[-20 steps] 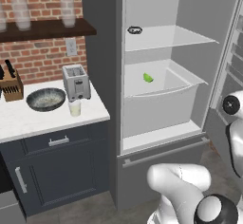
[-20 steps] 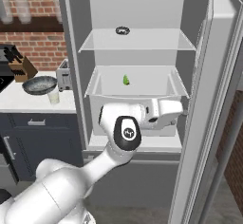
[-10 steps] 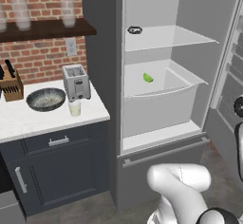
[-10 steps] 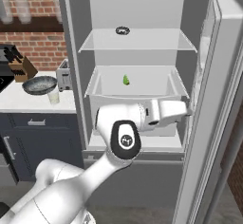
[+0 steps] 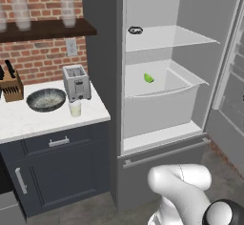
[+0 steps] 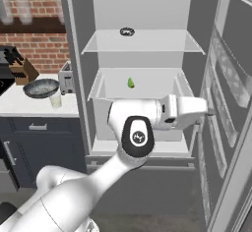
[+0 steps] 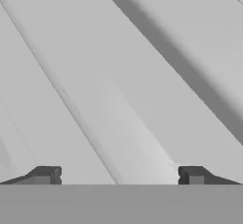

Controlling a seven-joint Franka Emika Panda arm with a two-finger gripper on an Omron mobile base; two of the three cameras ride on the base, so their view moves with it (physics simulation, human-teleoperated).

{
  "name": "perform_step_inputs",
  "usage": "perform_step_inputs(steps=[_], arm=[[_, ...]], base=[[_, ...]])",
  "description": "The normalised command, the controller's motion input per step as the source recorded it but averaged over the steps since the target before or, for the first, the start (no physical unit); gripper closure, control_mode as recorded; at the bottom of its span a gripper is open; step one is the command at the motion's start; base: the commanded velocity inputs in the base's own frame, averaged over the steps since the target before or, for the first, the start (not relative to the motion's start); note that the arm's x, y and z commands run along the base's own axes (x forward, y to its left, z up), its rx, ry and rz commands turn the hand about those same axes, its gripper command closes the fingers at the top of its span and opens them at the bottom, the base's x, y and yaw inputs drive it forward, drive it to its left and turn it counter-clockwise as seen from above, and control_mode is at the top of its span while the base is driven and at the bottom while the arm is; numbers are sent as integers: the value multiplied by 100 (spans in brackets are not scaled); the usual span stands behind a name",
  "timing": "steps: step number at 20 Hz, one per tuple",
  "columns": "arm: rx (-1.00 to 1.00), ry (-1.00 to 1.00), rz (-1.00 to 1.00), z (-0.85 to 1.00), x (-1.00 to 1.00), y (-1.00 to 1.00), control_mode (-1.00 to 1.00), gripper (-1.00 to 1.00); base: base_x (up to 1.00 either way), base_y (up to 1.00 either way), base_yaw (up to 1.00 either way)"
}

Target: Grab a lemon wedge from the fridge and one ice cube from the ice bowl, and put them in the glass of lemonade.

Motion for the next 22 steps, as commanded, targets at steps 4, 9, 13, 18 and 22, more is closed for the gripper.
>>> perform_step_inputs(steps=[4, 9, 13, 18, 22], arm=[[0, -1, 0, 44, -60, 24, -100, -100], [0, -5, 0, 51, -65, 45, -100, -100], [6, -22, 2, 24, -51, 67, -100, -100], [35, -26, 17, 9, -3, 42, -100, -100], [37, -6, 20, 28, 42, 81, -100, -100]], base=[[0, 0, 0], [0, 0, 0], [0, 0, 0], [0, 0, 0], [0, 0, 0]])
